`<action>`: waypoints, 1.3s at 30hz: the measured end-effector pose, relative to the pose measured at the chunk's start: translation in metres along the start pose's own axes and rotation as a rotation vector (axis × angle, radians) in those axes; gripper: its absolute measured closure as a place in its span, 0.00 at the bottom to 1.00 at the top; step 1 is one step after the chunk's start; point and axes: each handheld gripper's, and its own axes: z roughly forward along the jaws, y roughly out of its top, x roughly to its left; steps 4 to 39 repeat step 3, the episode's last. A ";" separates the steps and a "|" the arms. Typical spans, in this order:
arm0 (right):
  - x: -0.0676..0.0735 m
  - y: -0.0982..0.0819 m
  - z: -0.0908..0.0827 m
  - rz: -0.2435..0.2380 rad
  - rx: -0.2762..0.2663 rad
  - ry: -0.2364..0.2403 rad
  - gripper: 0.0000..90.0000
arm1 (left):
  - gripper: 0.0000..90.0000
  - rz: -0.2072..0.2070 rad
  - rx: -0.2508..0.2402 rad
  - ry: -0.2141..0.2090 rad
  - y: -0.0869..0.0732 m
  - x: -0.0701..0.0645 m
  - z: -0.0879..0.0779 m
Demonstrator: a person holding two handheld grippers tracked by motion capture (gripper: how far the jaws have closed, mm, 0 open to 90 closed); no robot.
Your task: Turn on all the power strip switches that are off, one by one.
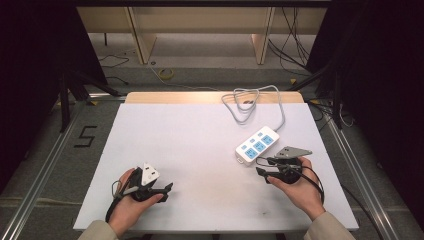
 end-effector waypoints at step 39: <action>0.002 -0.004 -0.002 0.013 -0.016 0.006 0.45 | 0.24 0.003 0.009 -0.003 0.000 -0.001 0.005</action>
